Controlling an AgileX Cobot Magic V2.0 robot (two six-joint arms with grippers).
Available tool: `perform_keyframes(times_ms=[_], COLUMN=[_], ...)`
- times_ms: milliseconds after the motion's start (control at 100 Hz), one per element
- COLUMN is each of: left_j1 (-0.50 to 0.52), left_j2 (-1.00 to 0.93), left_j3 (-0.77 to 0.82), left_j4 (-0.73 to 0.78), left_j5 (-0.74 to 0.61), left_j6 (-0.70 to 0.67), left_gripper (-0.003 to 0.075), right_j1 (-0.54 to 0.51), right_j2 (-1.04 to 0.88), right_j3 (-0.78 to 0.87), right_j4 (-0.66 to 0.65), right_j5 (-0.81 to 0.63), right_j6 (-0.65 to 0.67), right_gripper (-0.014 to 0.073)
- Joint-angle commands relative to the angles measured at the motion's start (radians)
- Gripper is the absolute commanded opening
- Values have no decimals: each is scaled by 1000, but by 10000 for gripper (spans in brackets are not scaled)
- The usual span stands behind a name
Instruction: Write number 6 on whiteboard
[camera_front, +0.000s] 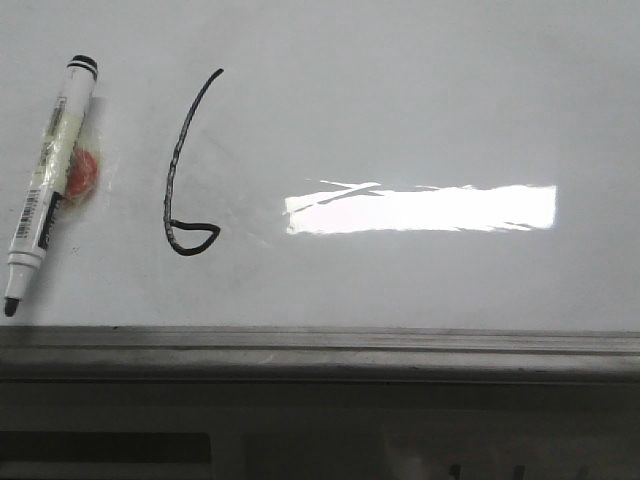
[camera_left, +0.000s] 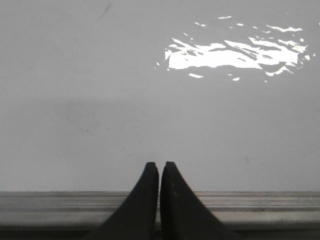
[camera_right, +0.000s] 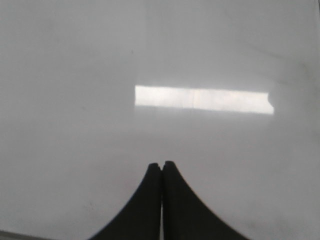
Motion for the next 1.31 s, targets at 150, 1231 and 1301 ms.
perform_keyframes(times_ms=[150,1231,1301], left_j1=[2,2,2], left_j2=[-29,-29,-29], left_j3=[23,23,23], left_j4=[-2,-4,-4], left_j5=[-66,-70,-70], left_j6=[-7,-7,-7], left_gripper=[-20,-20,-20], right_j1=[-63,-82,-82], right_j2=[-21,-21,-21], right_j3=[14,14,14], right_j4=[-6,-92,-92], right_j5=[85,149,149], right_j6=[3,146,146], right_gripper=[-64,-64,-64])
